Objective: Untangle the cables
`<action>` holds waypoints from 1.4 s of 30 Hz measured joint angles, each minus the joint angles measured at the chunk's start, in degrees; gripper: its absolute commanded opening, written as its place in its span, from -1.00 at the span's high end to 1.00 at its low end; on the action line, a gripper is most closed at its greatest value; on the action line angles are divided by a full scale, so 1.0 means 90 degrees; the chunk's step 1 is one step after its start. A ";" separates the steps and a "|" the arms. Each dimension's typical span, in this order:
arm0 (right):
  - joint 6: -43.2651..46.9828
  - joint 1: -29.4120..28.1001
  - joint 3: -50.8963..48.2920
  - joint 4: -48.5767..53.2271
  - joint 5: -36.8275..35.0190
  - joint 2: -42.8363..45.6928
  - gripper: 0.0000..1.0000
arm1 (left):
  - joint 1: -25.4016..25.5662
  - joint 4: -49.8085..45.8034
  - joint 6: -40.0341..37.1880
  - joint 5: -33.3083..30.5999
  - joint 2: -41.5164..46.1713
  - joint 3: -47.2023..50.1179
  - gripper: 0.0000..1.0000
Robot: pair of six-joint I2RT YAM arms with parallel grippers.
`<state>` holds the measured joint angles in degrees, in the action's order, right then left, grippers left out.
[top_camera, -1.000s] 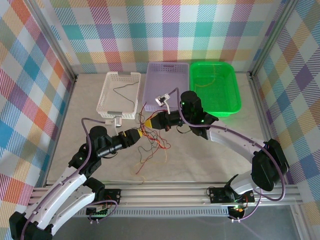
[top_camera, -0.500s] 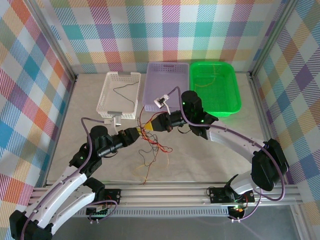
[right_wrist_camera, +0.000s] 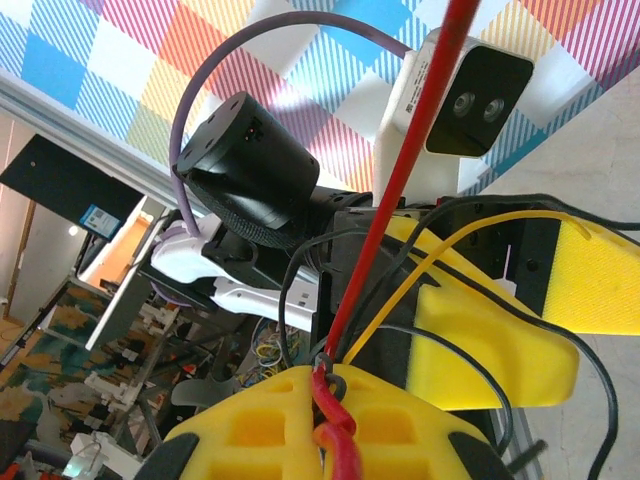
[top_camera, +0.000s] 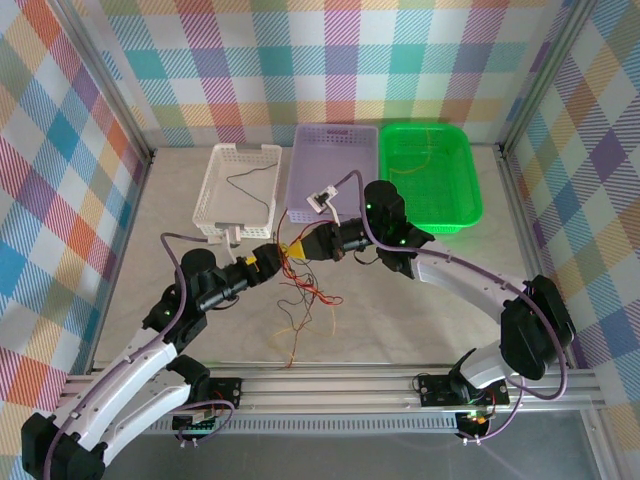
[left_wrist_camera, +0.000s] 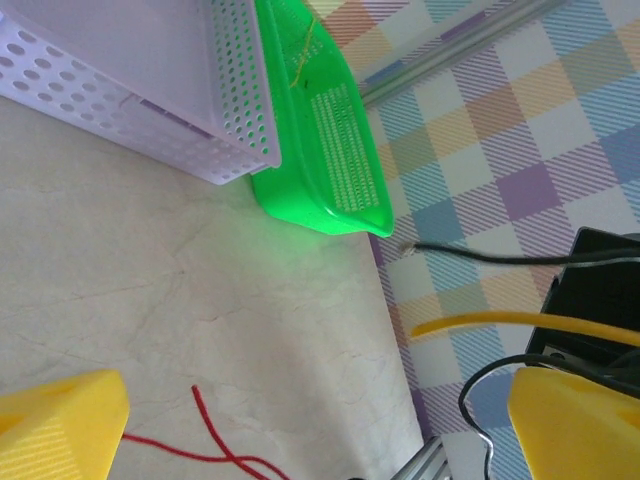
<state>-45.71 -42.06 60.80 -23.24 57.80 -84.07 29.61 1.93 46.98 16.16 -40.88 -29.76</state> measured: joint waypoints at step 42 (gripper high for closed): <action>-0.0573 0.2178 -0.0780 0.0964 -0.0724 0.1596 1.00 | 0.1268 0.1503 -0.0865 0.1438 -0.2268 -0.0437 -0.76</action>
<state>-50.87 -22.46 53.78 -14.57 51.29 -69.71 41.01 15.46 39.20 29.10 -61.30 -33.69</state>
